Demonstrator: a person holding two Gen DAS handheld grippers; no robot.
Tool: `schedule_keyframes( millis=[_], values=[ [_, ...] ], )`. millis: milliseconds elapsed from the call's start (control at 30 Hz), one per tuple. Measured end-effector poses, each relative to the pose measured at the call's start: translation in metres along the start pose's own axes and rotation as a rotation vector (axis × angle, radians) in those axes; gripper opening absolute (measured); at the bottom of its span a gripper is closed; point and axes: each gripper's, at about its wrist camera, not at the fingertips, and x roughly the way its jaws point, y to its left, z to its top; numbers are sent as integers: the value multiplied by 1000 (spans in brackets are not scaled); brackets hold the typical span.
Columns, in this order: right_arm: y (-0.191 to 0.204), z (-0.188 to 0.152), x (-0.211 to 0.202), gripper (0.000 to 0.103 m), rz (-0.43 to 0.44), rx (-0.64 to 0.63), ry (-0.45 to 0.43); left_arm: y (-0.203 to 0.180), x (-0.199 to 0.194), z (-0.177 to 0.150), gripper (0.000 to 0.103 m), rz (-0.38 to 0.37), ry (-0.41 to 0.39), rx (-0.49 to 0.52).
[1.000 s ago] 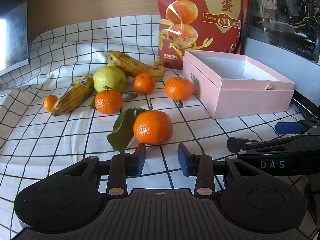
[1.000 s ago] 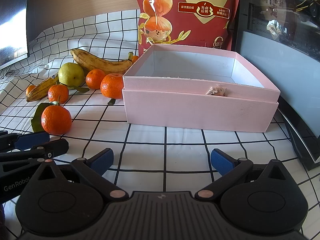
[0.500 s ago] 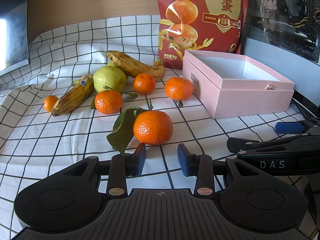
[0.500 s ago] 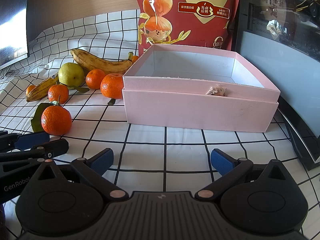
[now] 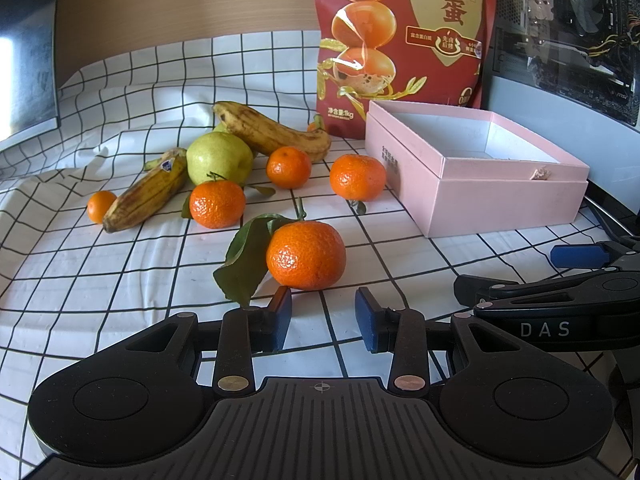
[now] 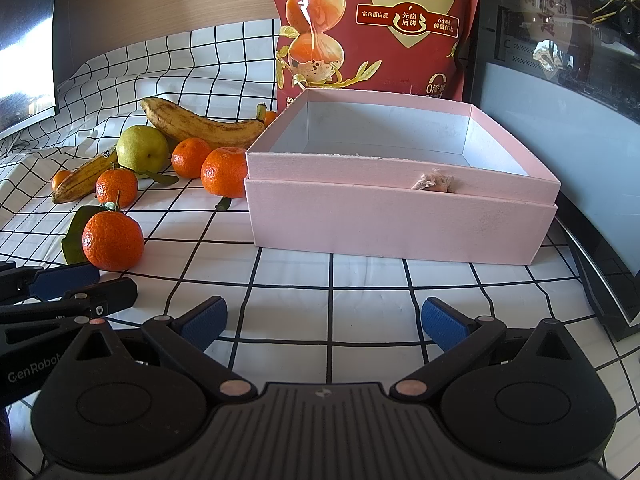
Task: Organize fruits
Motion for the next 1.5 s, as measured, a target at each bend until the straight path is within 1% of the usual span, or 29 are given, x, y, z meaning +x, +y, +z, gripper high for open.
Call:
schedule_keyframes(
  millis=[1200,1233,1367,1433,1467,1500],
  values=[
    [-1,0,0,103,6,3,-1,0,0,0,40,-2,0,-5],
    [0,-1,-1,103,8,-5,10,0,-2,0,40,-4,2,-9],
    [0,11,4,103,30,-16,113,6,-4,3,40,-24,17,-35],
    [1,14,5,103,30,-22,154,19,0,9,40,-68,39,-96],
    [2,14,5,103,27,-20,160,26,0,12,40,-93,59,-126],
    [2,14,4,103,25,-21,163,30,1,15,40,-110,81,-131]
  ],
)
